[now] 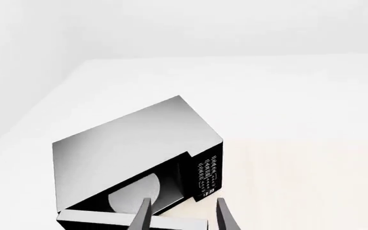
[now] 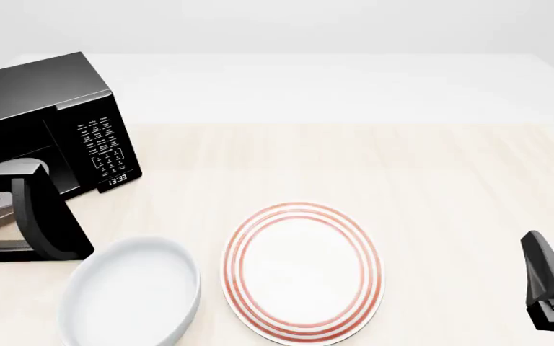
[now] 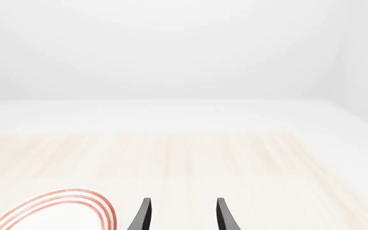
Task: Open the microwave.
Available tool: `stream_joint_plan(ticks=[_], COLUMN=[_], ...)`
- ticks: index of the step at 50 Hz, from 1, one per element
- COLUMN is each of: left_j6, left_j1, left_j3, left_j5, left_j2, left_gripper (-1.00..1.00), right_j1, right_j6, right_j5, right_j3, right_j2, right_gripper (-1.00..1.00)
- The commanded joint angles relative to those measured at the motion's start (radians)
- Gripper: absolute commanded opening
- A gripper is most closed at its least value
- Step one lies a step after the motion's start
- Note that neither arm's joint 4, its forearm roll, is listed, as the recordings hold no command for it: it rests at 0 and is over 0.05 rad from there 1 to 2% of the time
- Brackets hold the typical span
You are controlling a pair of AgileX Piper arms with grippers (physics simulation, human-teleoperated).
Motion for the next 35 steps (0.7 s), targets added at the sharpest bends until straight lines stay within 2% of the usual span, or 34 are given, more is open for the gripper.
stream_joint_plan(ticks=[1, 5, 12, 22, 35], left_j6=[0.041, 0.04, 0.013, -0.02, -0.035], left_j1=[-0.003, -0.008, -0.021, -0.039, 0.007], left_j3=[-0.097, -0.131, -0.112, -0.131, -0.117], left_j5=[0.151, 0.192, 0.201, 0.212, 0.208], left_j2=[0.077, 0.098, 0.147, 0.219, 0.255], left_gripper=[1.0, 1.0, 1.0, 1.0, 1.0], right_j1=[0.0, 0.0, 0.0, 0.0, 0.0], right_j6=[0.0, 0.0, 0.0, 0.0, 0.0], right_j5=[0.0, 0.0, 0.0, 0.0, 0.0], right_j3=[0.0, 0.0, 0.0, 0.0, 0.0], right_j2=[0.0, 0.0, 0.0, 0.0, 0.0], right_gripper=[1.0, 1.0, 1.0, 1.0, 1.0])
